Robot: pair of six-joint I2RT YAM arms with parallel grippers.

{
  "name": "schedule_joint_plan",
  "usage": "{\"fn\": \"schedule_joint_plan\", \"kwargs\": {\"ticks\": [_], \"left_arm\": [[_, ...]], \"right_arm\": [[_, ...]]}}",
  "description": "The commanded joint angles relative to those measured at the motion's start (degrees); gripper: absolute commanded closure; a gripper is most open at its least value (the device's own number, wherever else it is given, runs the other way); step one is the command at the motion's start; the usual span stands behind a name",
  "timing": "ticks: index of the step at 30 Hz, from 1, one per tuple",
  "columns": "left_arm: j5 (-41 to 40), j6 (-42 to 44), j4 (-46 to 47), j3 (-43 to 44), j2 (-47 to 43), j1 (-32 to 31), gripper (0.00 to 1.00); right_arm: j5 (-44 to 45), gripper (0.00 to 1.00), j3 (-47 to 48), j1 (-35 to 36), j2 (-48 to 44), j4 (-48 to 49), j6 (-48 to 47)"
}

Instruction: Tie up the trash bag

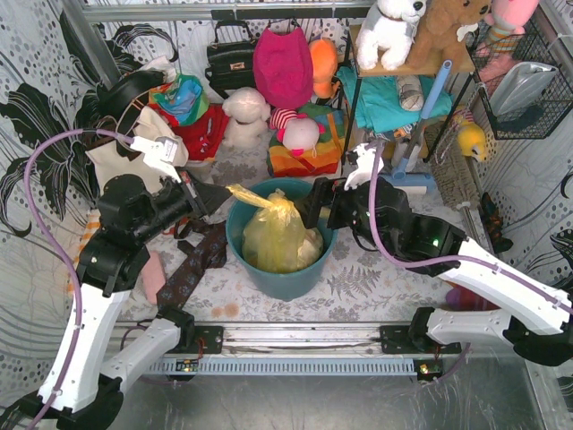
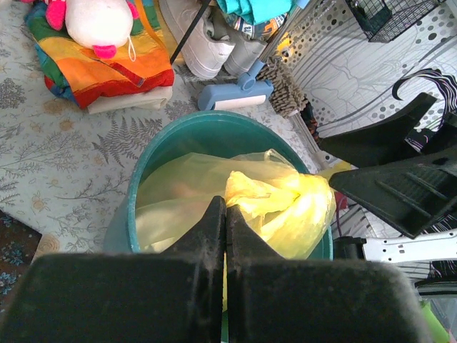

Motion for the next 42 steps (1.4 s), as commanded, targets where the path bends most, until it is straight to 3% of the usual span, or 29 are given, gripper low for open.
{"fn": "schedule_joint_plan", "kwargs": {"ticks": [1, 10, 17, 20, 23, 29, 35, 42], "left_arm": [[0.73, -0.56, 3.38, -0.34, -0.50, 0.22, 1.00], [0.51, -0.31, 2.86, -0.25, -0.44, 0.18, 1.00], [0.36, -0.55, 2.60, -0.25, -0.92, 0.19, 1.00], [0.39, -0.59, 2.59, -0.17, -0.89, 0.23, 1.00], [0.28, -0.59, 2.66, -0.16, -0.89, 0.22, 1.00], [-0.80, -0.42, 3.37, 0.15, -0.85, 0.20, 1.00], [-3.90, 0.96, 3.38, 3.94, 0.48, 0.17, 1.00], [-10.22, 3.20, 1.33, 7.60, 1.10, 0.22, 1.00]], "right_arm": [[0.68, 0.07, 0.50, -2.30, -1.73, -5.30, 2.50], [-14.37, 0.10, -4.84, -7.35, -6.06, -2.10, 3.63], [-16.51, 0.23, -5.77, -7.47, -5.09, -0.47, 4.19], [-16.66, 0.36, -6.41, -7.52, -5.06, 0.53, 4.19], [-16.06, 0.55, -6.10, -7.48, -5.08, 0.10, 3.99], [-15.29, 1.00, -3.96, -7.45, -4.16, 0.17, 2.57], [-10.80, 1.00, 4.12, -7.48, -0.13, -0.68, -1.32], [1.83, 1.00, 12.54, -7.45, 3.65, -7.84, -6.75]]}}
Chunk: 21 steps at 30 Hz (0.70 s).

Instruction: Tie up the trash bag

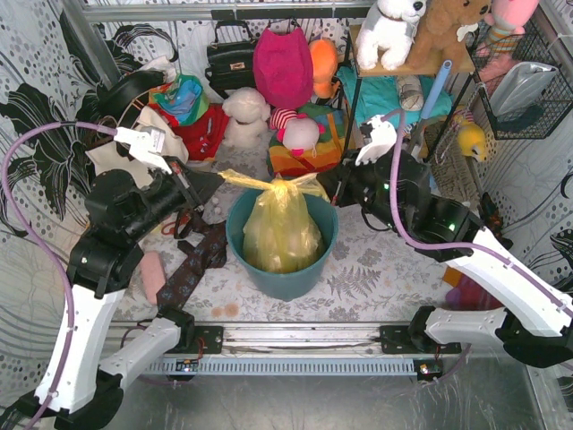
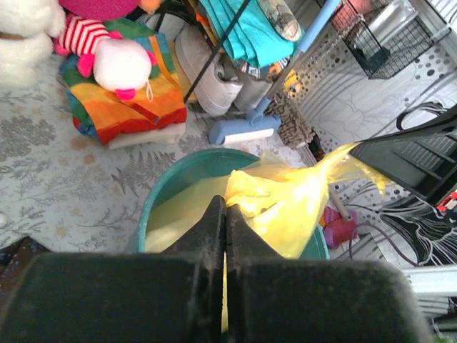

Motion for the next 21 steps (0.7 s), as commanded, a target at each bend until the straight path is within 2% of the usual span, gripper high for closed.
{"fn": "schedule_joint_plan", "kwargs": {"ticks": [1, 7, 11, 21], "left_arm": [[-6.29, 2.64, 0.87, 1.67, -0.94, 0.20, 1.00], [-10.59, 1.61, -1.98, -5.80, -5.31, 0.22, 1.00], [-12.88, 0.36, -4.34, -8.95, -6.59, 0.20, 1.00], [-6.83, 0.67, -0.95, -0.13, -2.73, 0.21, 1.00]], "right_arm": [[11.45, 1.00, 2.86, -0.38, 0.68, -5.86, -4.34], [19.26, 1.00, -4.13, -0.32, -1.49, -9.88, -1.13], [21.31, 1.00, -7.01, -0.35, -2.63, -10.33, 0.30], [20.40, 1.00, 3.92, 0.03, 1.95, -8.78, -5.66]]}}
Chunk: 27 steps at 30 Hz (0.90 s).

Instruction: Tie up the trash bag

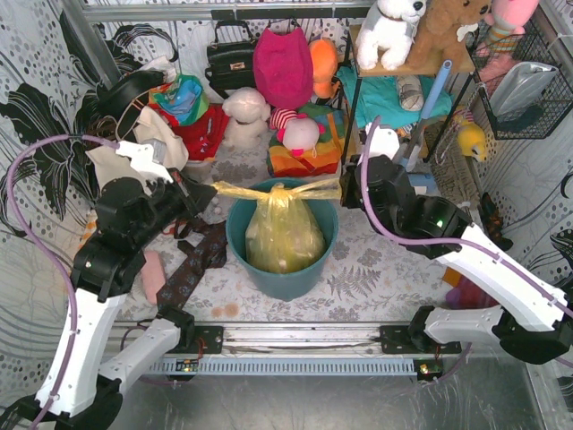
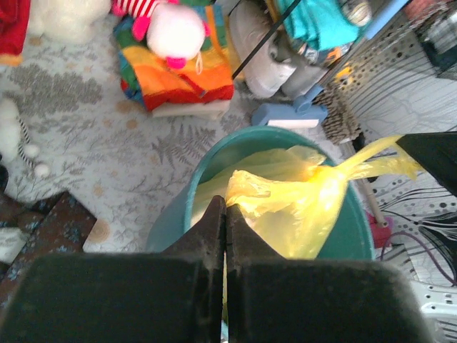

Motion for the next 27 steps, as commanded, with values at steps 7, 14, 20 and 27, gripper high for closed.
{"fn": "schedule_joint_plan", "kwargs": {"ticks": [7, 14, 20, 27], "left_arm": [[4.65, -0.36, 3.84, 4.50, 1.05, 0.20, 1.00], [9.11, -1.14, 4.99, -0.30, -0.20, 0.20, 0.66], [8.25, -0.53, 2.65, 3.52, 2.28, 0.24, 0.45], [9.63, -2.37, 3.83, 7.34, 5.46, 0.20, 0.38]], "right_arm": [[-3.28, 1.00, 5.13, 0.17, -0.39, 3.42, -3.77], [-15.61, 0.66, -3.98, 0.15, -5.51, 6.94, -2.65], [-15.74, 0.52, -5.57, 0.18, -8.59, 4.78, -2.32], [-15.30, 0.42, -5.04, 0.17, -9.97, 4.50, -3.03]]}}
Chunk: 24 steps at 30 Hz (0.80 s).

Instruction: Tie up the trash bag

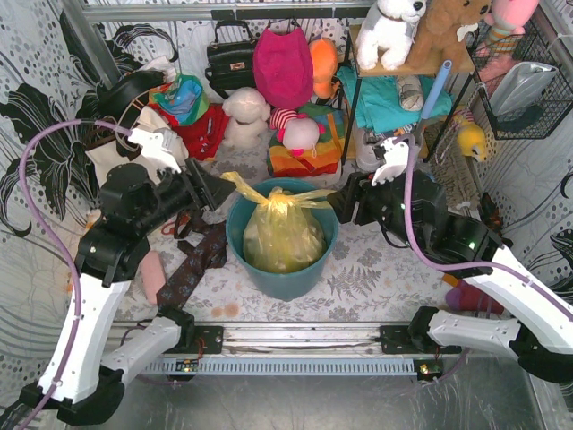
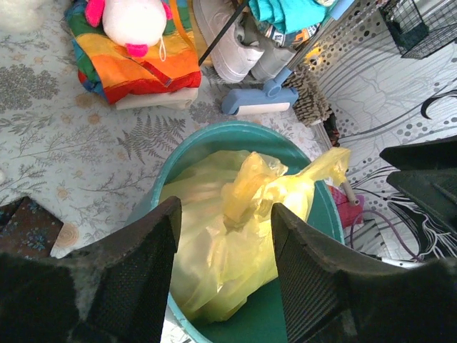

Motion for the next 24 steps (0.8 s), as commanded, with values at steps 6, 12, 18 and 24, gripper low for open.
{"fn": "schedule_joint_plan", "kwargs": {"ticks": [6, 12, 18, 24], "left_arm": [[3.64, -1.56, 3.24, 6.72, 2.92, 0.21, 0.27], [4.23, -0.77, 2.33, 4.40, 4.00, 0.22, 0.27], [4.54, -0.90, 1.89, 0.73, 2.91, 0.23, 0.26], [5.02, -2.04, 3.53, -0.91, 1.80, 0.27, 0.27]], "right_arm": [[-0.74, 0.46, 0.53, 0.10, -0.71, -0.20, -0.39], [-0.15, 0.48, 0.11, 0.15, -1.04, -0.18, -0.27], [-0.14, 0.38, -0.48, 0.15, -0.86, -0.40, -0.19], [-0.35, 0.26, -1.23, 0.13, -1.00, -2.04, -0.23]]}}
